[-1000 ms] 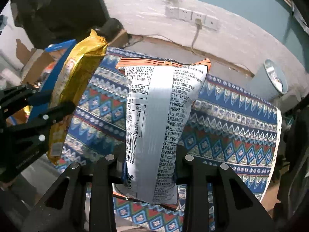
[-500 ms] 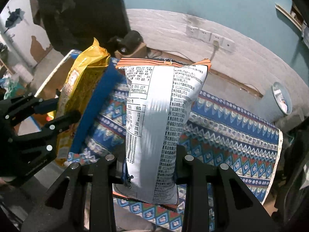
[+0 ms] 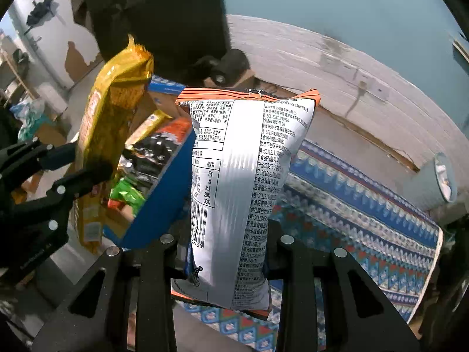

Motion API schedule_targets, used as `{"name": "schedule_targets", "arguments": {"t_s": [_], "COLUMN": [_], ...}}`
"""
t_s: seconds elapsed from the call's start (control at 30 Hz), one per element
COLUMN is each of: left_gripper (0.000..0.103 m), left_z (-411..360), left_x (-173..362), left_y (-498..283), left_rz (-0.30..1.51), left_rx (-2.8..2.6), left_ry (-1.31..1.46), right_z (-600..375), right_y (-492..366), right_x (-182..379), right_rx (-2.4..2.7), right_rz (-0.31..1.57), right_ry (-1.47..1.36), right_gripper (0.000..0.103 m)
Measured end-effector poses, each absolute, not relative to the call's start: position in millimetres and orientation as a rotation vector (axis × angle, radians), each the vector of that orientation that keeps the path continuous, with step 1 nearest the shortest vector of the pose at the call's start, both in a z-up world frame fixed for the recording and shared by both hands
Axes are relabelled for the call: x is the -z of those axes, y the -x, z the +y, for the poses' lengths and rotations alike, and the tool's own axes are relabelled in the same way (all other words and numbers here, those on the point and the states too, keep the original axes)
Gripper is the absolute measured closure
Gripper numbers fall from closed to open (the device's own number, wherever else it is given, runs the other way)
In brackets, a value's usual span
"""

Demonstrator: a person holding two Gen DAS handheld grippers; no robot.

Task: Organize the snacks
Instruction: 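Carry gold bar and white-orange bag over the box with both tools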

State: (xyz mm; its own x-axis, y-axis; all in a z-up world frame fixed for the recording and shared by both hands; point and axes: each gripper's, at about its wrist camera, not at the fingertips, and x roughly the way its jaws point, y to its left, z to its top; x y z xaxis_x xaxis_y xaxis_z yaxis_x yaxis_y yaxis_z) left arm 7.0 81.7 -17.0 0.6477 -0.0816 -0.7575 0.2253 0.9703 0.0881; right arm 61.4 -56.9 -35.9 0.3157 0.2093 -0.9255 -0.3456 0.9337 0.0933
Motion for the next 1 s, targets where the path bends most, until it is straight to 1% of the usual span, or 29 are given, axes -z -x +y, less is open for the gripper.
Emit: {"name": "schedule_targets", "arguments": {"t_s": [0.5, 0.67, 1.0], "left_gripper": [0.074, 0.074, 0.074], "left_z": [181.0, 195.8, 218.6], "left_x": [22.1, 30.9, 59.9], "left_y": [-28.4, -34.4, -50.5], "left_rz": [0.845, 0.851, 0.929], "left_rx": [0.016, -0.031, -0.089], "left_ry": [-0.06, -0.053, -0.008], "right_z": [27.9, 50.9, 78.6], "right_y": [-97.7, -109.2, -121.0], "right_x": [56.6, 68.0, 90.2], "right_rx": [-0.456, -0.472, -0.498], "right_rz": [1.222, 1.248, 1.283], "right_ry": [0.166, 0.166, 0.161], "right_gripper": [0.072, 0.072, 0.072]}}
